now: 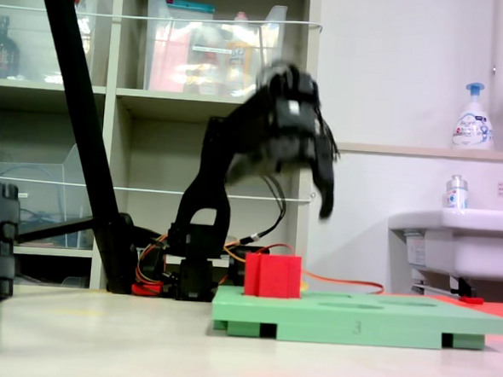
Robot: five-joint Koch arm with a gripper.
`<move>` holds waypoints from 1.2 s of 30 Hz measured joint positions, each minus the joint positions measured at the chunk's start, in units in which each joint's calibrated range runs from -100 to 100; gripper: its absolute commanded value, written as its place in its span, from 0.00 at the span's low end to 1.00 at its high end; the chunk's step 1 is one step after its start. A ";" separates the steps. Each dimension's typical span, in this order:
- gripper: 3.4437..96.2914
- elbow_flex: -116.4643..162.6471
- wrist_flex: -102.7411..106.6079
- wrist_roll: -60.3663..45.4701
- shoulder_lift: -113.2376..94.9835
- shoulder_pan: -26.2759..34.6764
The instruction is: Put the cross columnar block into the corresponding hole
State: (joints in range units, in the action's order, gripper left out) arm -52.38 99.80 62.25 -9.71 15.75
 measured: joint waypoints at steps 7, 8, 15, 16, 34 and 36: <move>0.84 -10.19 0.10 -19.49 -33.38 -3.71; 0.83 -10.39 0.10 -24.08 -38.44 -4.44; 0.53 -10.88 0.20 -44.44 -60.19 -14.07; 0.53 -10.98 0.20 -45.32 -60.05 -15.24; 0.51 150.81 -114.54 -58.27 -89.47 -15.63; 0.51 151.49 -117.57 -60.56 -89.60 -15.53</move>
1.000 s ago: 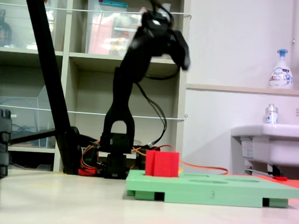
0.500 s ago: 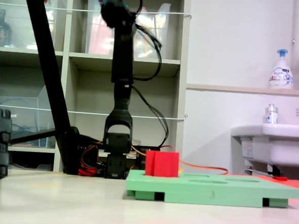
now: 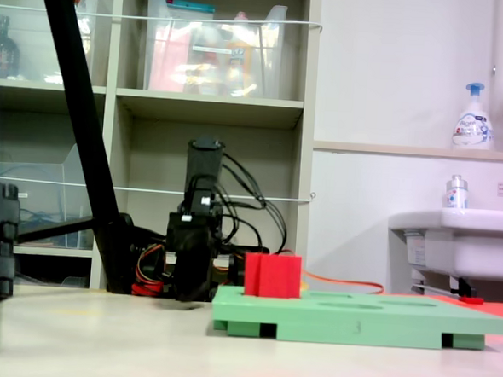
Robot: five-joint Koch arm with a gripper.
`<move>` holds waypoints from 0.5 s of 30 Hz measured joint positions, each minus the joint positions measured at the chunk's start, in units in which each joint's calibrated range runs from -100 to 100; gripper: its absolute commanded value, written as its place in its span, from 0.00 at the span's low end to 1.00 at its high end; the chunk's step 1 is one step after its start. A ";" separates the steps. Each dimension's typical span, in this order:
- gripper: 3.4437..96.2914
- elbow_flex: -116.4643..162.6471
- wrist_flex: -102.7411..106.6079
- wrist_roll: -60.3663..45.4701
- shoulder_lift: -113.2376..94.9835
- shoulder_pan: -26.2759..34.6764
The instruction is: Put the cross columnar block into the corresponding hole
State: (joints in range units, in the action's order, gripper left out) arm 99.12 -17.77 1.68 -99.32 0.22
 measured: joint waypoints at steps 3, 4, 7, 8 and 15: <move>0.49 0.00 3.82 -1.51 0.00 0.00; 0.42 0.00 7.93 -1.76 -0.14 0.00; 0.47 -0.29 11.94 -1.76 -0.14 0.00; 0.51 -0.29 11.85 -1.76 -0.14 0.00; 0.51 -0.29 11.85 -1.76 -0.14 -0.10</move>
